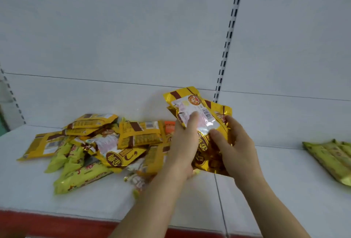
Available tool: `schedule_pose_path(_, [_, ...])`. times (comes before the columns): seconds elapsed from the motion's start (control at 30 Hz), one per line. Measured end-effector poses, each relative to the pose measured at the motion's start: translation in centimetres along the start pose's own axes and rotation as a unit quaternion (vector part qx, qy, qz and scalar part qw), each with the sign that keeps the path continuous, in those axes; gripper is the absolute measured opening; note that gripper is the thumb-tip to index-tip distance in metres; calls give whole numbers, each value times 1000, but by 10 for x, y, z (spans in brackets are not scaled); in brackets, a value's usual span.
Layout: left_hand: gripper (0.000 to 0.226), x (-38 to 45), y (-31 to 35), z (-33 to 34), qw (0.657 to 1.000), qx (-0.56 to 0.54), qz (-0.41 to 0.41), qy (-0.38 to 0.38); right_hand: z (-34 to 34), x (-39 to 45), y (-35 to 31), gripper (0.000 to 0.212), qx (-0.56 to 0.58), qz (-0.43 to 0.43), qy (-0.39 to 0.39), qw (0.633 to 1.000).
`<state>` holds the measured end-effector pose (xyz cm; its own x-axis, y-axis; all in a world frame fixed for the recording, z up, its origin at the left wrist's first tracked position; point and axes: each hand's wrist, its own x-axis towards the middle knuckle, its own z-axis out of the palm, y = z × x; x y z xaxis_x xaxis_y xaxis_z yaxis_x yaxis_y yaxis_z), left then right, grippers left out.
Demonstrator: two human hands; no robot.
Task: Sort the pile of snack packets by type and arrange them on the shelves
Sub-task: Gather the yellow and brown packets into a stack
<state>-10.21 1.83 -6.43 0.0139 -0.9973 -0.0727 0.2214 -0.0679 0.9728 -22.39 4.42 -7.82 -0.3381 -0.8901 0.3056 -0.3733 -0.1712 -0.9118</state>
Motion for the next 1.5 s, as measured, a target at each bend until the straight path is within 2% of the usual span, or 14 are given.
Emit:
schedule_pose_path(0.1, [38, -3, -26, 50, 998, 40, 27, -30, -47, -4, 20, 59, -35, 26, 36, 998])
schedule_pose_path(0.2, [38, -8, -50, 100, 994, 72, 37, -72, -100, -4, 43, 56, -69, 46, 55, 995])
schedule_pose_path(0.33, [54, -4, -73, 156, 992, 104, 22, -67, -158, 11, 74, 62, -129, 45, 50, 989])
schedule_pose_path(0.43, [71, 4, -87, 195, 982, 178, 29, -50, -189, 33, 98, 61, -209, 39, 19, 977])
schedule_pose_path(0.5, [75, 11, -102, 215, 959, 276, 65, -24, -198, 47, 116, 58, -276, 28, -31, 960])
schedule_pose_path(0.57, [83, 13, -114, 222, 893, 438, 108, 3, -196, 54, 137, 54, -360, 25, -94, 928])
schedule_pose_path(0.63, [96, 14, -117, 221, 830, 544, 119, 27, -191, 57, 153, 65, -413, 30, -136, 900])
schedule_pose_path(0.73, [106, 19, -114, 220, 789, 600, 118, 55, -186, 66, 154, 71, -400, 44, -173, 899])
schedule_pose_path(0.87, [100, 27, -113, 211, 789, 604, 110, 34, -186, 73, 150, 76, -391, 29, -193, 899])
schedule_pose_path(1.0, [89, 26, -102, 193, 785, 603, 135, 50, -193, 69, 142, 70, -400, 21, -129, 907])
schedule_pose_path(1.1, [78, 15, -90, 176, 752, 627, 189, 79, -188, 66, 130, 65, -438, -53, -88, 893])
schedule_pose_path(1.27, [56, -2, -71, 126, 704, 634, 297, 118, -146, 48, 98, 71, -429, -141, -84, 888])
schedule_pose_path(1.4, [51, -15, -50, 74, 686, 619, 348, 158, -96, 24, 71, 64, -404, -218, -128, 879])
schedule_pose_path(1.5, [46, -23, -34, 26, 677, 619, 355, 180, -56, 10, 48, 61, -371, -270, -141, 877])
